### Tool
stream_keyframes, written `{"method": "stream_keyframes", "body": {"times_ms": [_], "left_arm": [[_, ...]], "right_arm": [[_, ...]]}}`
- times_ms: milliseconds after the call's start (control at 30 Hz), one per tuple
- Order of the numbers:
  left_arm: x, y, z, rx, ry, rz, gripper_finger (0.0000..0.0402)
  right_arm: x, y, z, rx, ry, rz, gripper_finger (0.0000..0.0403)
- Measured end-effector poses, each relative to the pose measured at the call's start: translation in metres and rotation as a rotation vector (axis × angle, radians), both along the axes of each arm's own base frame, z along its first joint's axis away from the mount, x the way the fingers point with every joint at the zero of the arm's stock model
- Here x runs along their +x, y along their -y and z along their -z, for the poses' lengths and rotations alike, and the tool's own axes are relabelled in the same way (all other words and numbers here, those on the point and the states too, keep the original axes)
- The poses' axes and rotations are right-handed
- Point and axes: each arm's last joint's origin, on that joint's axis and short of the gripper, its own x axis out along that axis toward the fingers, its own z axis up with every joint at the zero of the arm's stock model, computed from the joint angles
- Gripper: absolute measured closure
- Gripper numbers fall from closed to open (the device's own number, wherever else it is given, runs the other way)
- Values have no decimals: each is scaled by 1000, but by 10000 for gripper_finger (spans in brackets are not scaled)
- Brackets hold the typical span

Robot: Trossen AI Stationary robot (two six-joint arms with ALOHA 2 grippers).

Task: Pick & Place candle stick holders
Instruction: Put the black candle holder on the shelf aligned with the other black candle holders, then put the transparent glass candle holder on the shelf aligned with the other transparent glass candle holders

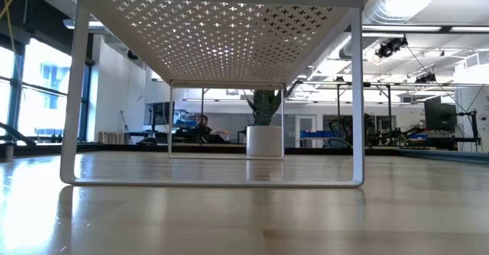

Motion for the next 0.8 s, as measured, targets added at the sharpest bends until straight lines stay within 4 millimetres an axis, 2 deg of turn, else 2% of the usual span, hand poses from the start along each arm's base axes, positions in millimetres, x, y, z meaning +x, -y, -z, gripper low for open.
{"method": "stream_keyframes", "body": {"times_ms": [267,400,633,800], "left_arm": [[-18,-4,-11,13,-70,24,286],[-28,-4,-11,-25,-149,34,286],[-45,-1,-20,-106,-180,84,286],[-56,1,-34,-228,-154,202,286]], "right_arm": [[0,0,0,-4,6,3,289],[0,0,0,-2,5,5,289],[0,0,0,41,-8,40,289],[0,0,0,128,-51,92,289]]}}
